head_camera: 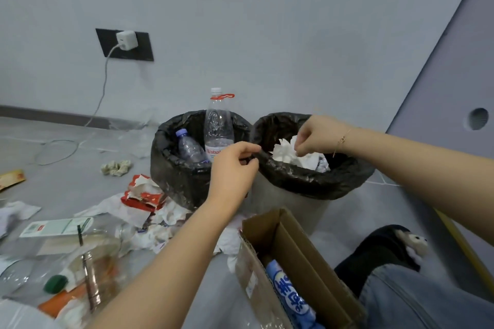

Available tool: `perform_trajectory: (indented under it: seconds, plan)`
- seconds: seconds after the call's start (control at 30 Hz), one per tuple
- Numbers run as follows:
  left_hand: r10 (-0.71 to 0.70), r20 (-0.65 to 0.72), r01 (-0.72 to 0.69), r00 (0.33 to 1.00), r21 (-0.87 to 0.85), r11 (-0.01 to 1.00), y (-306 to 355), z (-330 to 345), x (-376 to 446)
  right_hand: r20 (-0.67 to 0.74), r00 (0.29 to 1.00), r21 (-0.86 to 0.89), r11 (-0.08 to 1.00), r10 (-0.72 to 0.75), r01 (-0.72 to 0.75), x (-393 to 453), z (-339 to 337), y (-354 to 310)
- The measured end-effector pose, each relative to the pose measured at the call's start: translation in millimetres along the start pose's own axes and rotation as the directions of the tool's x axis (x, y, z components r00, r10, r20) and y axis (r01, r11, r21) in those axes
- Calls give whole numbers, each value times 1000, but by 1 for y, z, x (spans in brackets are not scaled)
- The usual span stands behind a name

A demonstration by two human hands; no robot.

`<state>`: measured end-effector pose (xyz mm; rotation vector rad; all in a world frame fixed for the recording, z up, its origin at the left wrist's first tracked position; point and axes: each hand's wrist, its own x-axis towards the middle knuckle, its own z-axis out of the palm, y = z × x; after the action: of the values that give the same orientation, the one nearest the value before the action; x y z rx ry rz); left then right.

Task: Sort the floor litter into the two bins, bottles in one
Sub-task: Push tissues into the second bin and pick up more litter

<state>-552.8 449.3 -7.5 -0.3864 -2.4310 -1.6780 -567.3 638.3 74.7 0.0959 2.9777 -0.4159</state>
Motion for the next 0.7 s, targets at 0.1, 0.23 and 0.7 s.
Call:
perform_trajectory:
  seconds: [0.1, 0.23, 0.7]
  plan:
    - [-110, -45, 107, 993, -69, 992, -26, -26, -25, -69, 982, 117, 976, -176, 183, -13, 4, -35]
    - [-272, -71, 270, 960, -42, 962, -73, -62, -61, 101, 933, 130, 934, -345, 332, -27, 31, -85]
    - [-352, 149, 283, 924, 354, 891, -207, -56, -109, 534, 829, -607, 758, 166, 239, 24, 215, -120]
